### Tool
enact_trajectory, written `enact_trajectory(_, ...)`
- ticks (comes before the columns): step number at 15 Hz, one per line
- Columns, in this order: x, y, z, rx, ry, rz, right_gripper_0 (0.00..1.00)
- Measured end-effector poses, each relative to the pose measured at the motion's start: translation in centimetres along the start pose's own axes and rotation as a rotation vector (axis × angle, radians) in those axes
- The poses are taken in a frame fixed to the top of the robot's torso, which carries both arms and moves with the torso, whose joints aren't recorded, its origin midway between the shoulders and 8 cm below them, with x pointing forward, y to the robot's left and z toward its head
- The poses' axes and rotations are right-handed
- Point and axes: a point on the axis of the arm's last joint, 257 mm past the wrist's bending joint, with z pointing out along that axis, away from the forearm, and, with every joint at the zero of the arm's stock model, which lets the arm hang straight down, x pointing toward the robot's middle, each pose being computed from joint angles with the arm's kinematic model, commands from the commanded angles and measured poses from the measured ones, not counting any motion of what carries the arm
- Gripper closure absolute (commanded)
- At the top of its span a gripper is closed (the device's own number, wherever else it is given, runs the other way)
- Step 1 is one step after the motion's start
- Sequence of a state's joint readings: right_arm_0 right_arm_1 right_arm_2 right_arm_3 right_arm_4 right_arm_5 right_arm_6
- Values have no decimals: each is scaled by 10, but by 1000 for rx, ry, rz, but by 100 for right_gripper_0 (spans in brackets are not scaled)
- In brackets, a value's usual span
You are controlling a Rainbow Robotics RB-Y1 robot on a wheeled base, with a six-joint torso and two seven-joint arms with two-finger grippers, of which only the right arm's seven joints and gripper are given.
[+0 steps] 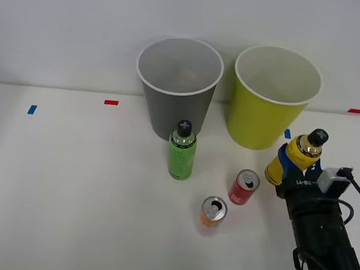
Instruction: Put cans in the gray bin, plastic bottles in the light green bin
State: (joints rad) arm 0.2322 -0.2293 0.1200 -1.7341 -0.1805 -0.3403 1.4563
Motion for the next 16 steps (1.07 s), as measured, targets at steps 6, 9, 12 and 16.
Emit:
enact_trajectory(6,-74,48,4,-97,-133,267,100)
enact_trajectory(9,-115,68,11,-124,-155,318,100)
enact_trajectory(12,-155,81,23,-142,-181,354,100)
enact_trajectory(16,-190,72,59,-129,-207,341,100)
